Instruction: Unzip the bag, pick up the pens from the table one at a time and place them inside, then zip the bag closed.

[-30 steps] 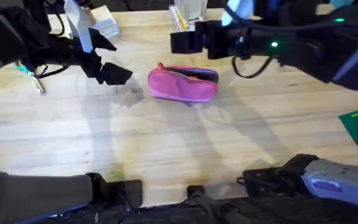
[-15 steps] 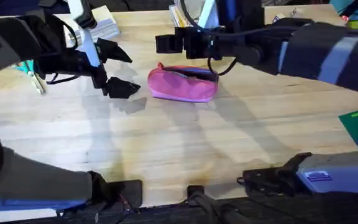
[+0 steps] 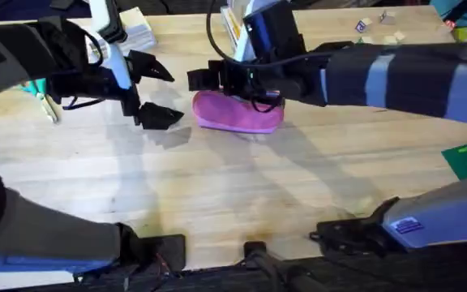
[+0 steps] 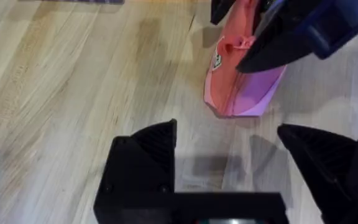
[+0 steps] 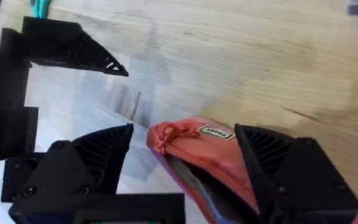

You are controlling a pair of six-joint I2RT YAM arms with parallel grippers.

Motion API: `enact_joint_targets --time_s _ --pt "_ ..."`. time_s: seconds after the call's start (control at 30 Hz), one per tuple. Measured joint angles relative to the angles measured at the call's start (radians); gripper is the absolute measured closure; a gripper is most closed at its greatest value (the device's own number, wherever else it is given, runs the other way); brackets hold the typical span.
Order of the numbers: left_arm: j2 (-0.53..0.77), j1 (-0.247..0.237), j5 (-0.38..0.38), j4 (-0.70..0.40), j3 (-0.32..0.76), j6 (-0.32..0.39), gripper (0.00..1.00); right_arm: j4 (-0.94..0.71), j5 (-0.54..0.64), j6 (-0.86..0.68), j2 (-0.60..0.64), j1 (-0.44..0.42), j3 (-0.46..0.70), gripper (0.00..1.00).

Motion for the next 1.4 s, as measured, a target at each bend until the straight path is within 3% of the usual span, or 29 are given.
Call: enact_joint_targets --time_s 0.2,0.3,0.53,0.67,0.73,1.1,1.4 --pt "0.000 0.000 0.000 0.000 0.000 0.003 0.007 0.017 0.000 0.047 0.008 0.002 0.000 0.012" --pt "0.000 0.000 0.000 0.000 0.000 0.003 0.007 0.017 0.000 0.053 0.008 0.011 0.000 0.075" --pt "0.000 0.000 0.000 0.000 0.000 0.003 0.007 0.019 0.000 0.062 0.008 0.027 0.000 0.499" --pt "0.000 0.000 0.000 0.000 0.000 0.002 0.007 0.022 0.000 0.064 0.008 0.027 0.000 0.862" --pt "0.000 0.000 0.000 0.000 0.000 0.003 0.007 0.023 0.000 0.067 0.008 0.027 0.000 0.957" --pt "0.000 0.000 0.000 -0.003 0.000 0.003 0.007 0.021 0.000 0.067 0.000 0.026 0.000 0.973" --pt "0.000 0.000 0.000 -0.003 0.000 0.003 0.008 -0.004 0.000 0.055 -0.108 0.020 0.000 0.972"
